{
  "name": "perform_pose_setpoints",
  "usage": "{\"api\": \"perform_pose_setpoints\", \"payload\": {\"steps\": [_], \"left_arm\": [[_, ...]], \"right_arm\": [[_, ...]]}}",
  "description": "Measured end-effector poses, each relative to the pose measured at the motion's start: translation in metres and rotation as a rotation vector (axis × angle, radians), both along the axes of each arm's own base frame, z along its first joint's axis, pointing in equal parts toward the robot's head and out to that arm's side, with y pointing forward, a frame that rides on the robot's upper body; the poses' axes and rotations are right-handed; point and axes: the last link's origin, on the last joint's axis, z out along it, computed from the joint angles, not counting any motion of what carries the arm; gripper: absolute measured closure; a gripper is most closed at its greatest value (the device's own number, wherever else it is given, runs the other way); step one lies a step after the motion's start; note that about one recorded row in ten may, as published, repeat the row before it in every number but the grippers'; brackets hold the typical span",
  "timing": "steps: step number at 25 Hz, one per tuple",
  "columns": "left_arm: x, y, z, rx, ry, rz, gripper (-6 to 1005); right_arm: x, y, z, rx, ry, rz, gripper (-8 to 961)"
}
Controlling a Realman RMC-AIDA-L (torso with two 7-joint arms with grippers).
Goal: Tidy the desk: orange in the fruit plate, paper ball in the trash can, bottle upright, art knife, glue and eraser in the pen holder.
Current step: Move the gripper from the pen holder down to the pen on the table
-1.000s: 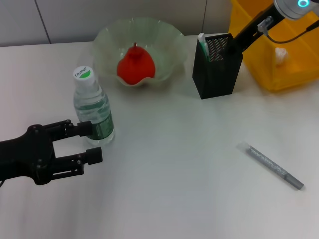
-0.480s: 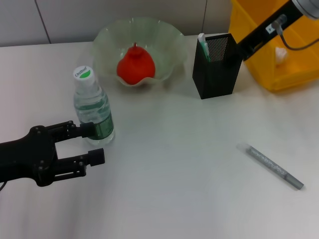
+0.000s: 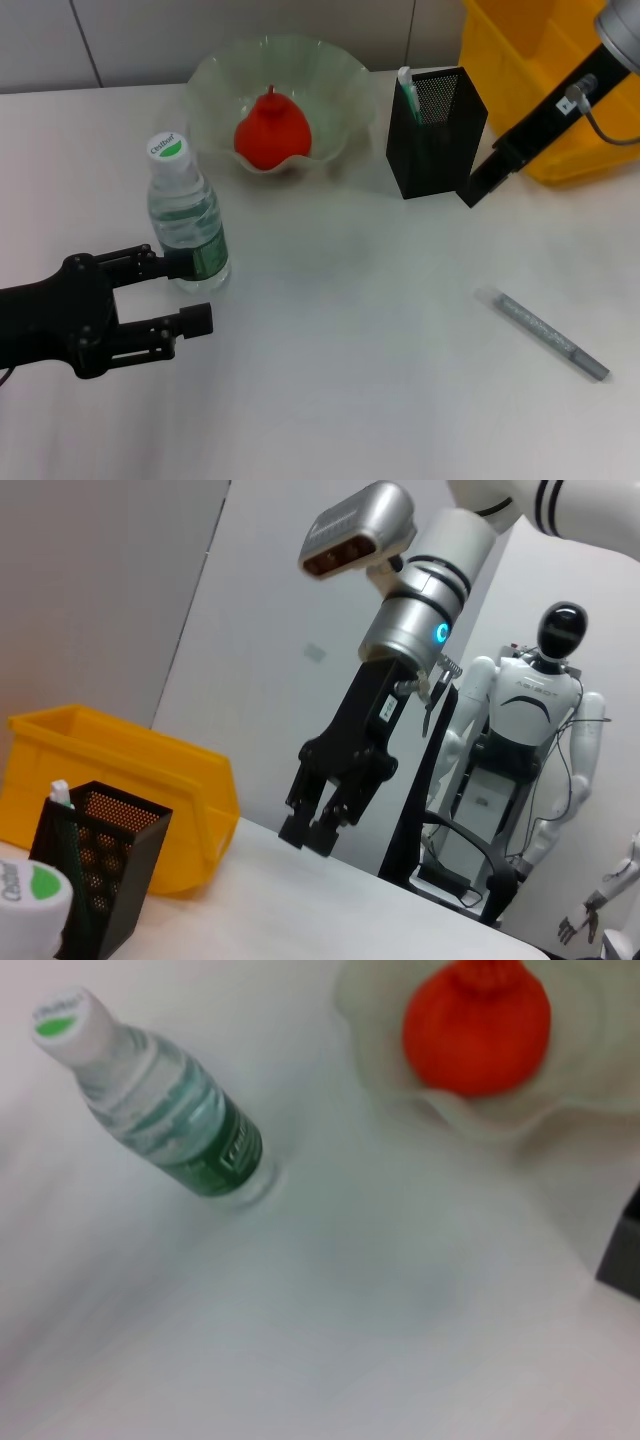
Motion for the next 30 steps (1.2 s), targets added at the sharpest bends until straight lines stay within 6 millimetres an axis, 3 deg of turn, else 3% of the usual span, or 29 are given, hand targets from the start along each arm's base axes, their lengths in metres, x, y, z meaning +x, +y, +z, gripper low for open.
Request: {"api": "perform_pose_setpoints", "payload": {"steps": [4,16,30], "left_arm": [[0.001,-0.001,0.0,-0.002,-0.001,-0.022,258],[0.005,-0.008,0.0,0.034,-0.015,-0.128,259],[0.008,-0.014,-0.008,-0.012,-0.01,-0.219,275]], "right_arm": [[0.016,-0.003,-0.006,-0.026,-0.06,-0.06,576],[0.033,-0.003,-0.027,-0.084,-0.163,-0.104,587],[0.041,0.0,-0.041,-0.114,-0.23,-0.085,604]]}}
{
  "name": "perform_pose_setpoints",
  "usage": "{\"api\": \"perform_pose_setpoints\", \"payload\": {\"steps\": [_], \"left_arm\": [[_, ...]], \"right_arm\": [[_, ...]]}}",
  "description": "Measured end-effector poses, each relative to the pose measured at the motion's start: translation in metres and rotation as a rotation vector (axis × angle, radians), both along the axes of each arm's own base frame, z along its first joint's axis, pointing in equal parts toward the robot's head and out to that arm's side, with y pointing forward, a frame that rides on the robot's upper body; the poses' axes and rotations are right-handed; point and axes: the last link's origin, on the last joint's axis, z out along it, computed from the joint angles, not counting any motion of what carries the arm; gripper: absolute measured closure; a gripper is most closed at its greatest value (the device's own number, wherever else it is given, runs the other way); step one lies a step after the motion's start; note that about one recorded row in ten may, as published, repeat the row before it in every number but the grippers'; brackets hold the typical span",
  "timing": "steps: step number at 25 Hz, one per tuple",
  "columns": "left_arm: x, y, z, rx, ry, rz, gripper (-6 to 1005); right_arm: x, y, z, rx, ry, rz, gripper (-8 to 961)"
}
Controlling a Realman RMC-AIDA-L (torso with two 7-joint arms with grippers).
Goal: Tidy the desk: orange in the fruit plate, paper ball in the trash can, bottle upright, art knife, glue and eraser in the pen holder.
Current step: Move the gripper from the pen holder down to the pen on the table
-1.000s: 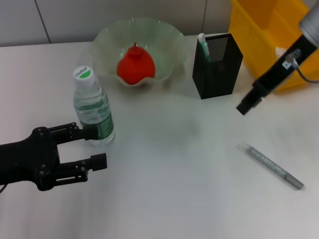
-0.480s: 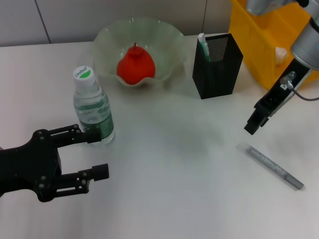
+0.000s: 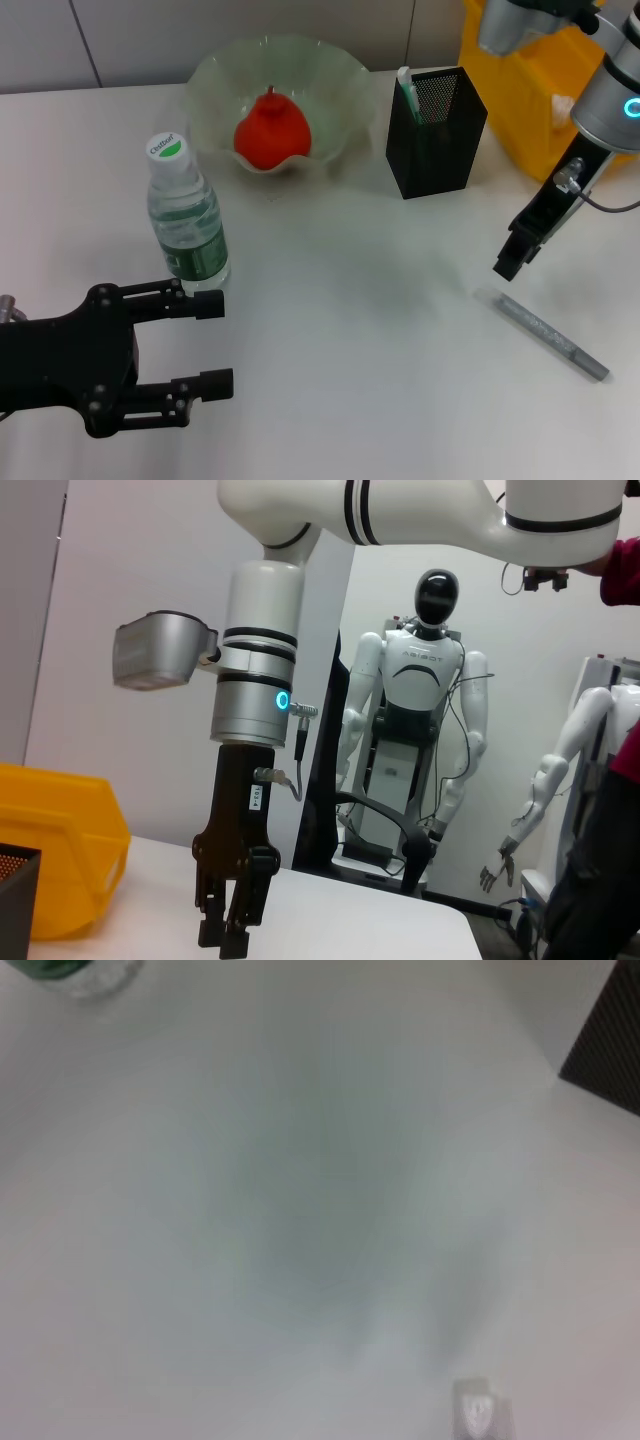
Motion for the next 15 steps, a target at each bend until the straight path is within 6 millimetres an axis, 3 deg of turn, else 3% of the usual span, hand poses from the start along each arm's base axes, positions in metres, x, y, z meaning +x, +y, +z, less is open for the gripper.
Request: {"api": "perform_pose_setpoints", "payload": {"steps": [15], "left_arm": [[-0.002,0.0,0.0,0.04,-0.009,-0.006,277]], "right_arm": [[0.013,-0.004,-0.012,-0.031,-0.074,-0.028,626]]}}
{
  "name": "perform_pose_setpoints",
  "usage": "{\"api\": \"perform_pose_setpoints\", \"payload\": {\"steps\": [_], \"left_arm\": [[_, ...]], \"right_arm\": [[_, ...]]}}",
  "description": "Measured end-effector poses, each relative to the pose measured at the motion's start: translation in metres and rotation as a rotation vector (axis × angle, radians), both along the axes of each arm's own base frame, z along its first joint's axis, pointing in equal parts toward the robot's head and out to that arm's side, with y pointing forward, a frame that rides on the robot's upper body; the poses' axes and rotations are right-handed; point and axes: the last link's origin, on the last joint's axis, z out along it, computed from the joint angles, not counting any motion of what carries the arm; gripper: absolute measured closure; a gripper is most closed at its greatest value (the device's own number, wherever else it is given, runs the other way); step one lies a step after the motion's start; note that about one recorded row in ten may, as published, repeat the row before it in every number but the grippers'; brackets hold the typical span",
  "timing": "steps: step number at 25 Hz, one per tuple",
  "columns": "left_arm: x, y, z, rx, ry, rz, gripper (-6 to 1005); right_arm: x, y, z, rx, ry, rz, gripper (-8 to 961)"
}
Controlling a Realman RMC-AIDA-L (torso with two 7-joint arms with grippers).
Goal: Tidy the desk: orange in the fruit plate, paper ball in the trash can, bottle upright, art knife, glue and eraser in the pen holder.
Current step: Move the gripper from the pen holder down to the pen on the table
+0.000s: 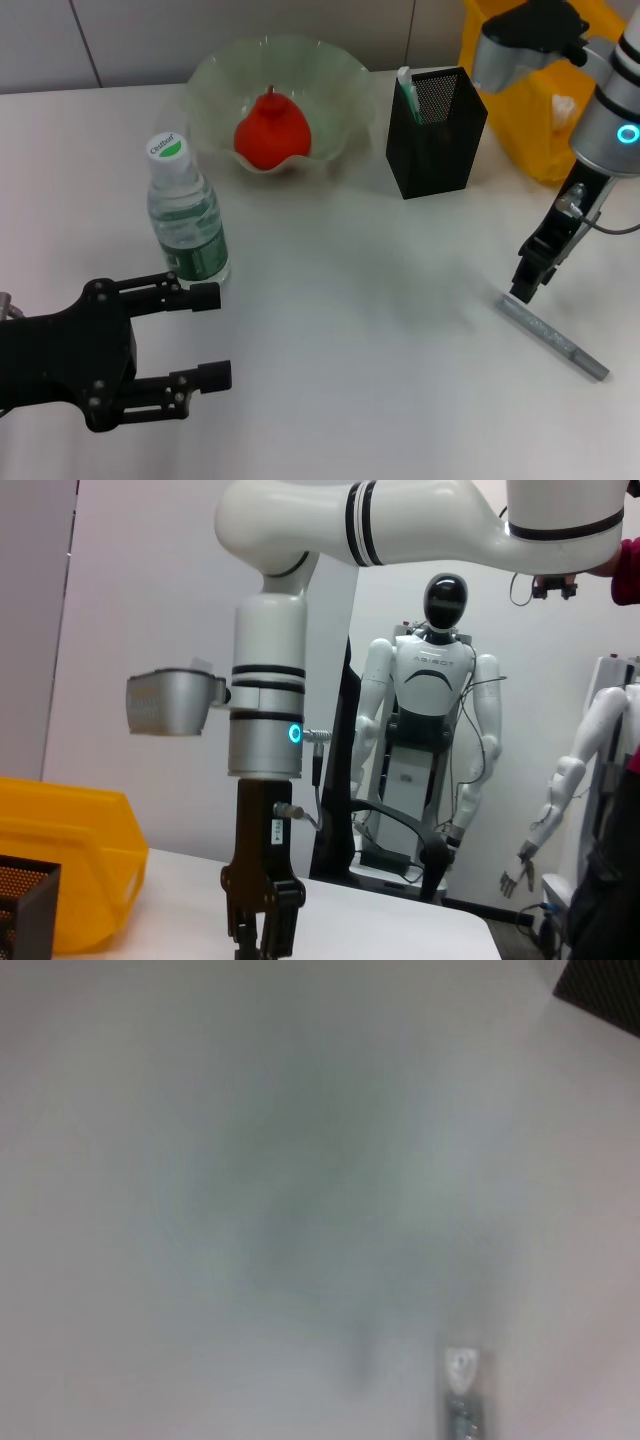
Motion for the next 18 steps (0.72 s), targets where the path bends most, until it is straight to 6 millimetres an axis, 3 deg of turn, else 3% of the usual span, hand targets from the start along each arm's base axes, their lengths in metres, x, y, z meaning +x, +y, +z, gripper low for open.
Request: {"api": "perform_pose_setpoints", "payload": {"steps": [18], "left_arm": [[-0.007,-0.004,-0.003,-0.011,-0.02,0.043,276]], "right_arm": [[0.003,0.004,-0.024,-0.035,-0.052,0.051,667]]}}
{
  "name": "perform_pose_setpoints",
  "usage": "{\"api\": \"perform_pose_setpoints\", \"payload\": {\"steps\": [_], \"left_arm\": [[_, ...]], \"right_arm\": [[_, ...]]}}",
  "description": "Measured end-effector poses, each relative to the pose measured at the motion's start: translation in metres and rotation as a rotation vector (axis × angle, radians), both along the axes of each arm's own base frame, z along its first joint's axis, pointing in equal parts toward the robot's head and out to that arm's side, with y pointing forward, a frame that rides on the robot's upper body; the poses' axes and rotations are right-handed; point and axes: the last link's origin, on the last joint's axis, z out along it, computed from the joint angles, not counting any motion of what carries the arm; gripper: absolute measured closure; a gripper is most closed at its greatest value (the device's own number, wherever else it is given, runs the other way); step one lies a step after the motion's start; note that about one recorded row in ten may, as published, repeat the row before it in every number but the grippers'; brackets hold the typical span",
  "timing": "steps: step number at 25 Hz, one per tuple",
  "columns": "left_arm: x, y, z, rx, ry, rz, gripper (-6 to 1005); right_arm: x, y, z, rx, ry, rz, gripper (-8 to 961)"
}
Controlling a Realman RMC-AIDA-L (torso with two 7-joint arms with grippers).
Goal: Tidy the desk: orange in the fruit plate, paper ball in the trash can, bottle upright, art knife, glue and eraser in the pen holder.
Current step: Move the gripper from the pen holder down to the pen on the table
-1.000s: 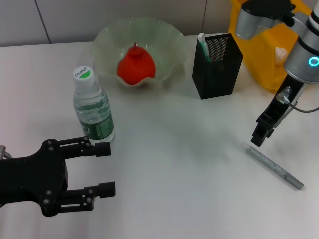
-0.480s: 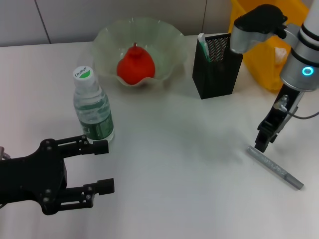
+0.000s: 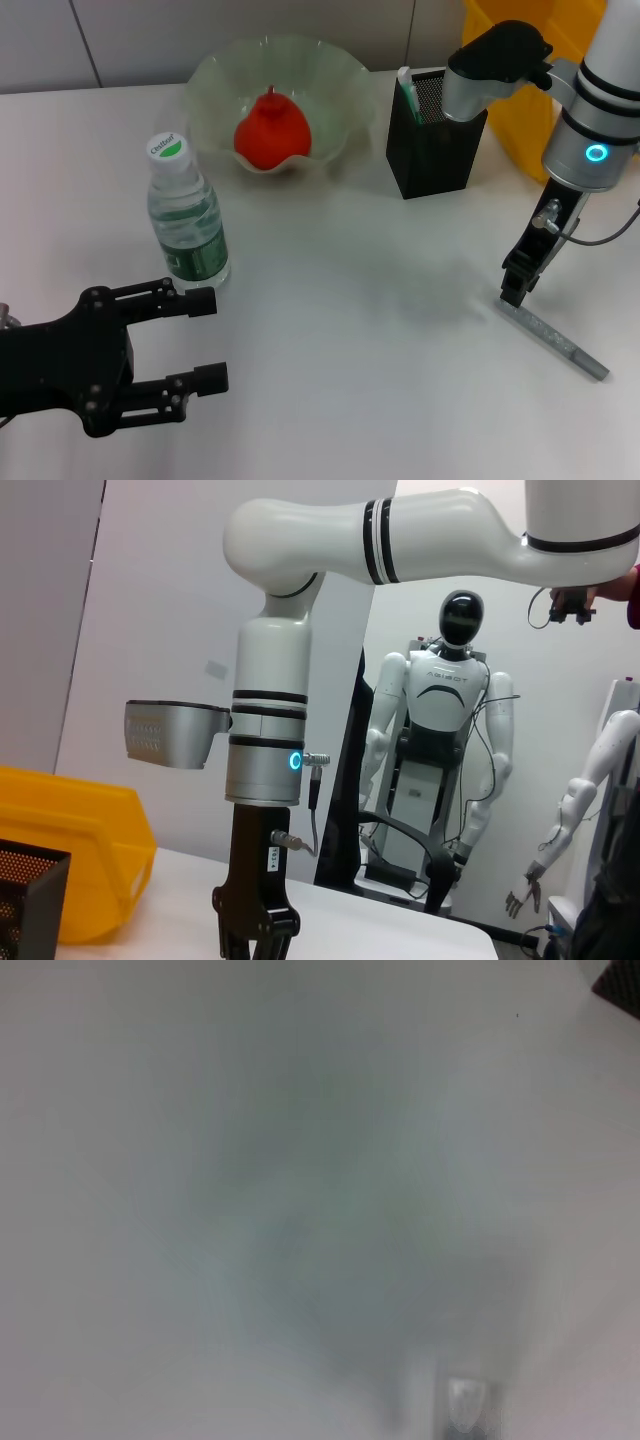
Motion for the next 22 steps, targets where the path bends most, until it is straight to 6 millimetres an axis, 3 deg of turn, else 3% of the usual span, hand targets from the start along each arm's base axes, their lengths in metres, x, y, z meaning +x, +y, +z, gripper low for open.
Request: {"api": "perform_pose_setpoints", "payload": {"steps": [3,22], "left_arm": [[-0.0004,-0.0002,0.0,0.0,0.001,0.001,276],[-0.0032,0.0005,-0.0002,0.016,0.001,0.014,276]], "right_arm": [[0.0001,0.0001,0.0002,0.004,-0.001,-0.003,715],[-0.0004,-0.0002,-0.0022,-0.007,-0.009,0.002,700]]}}
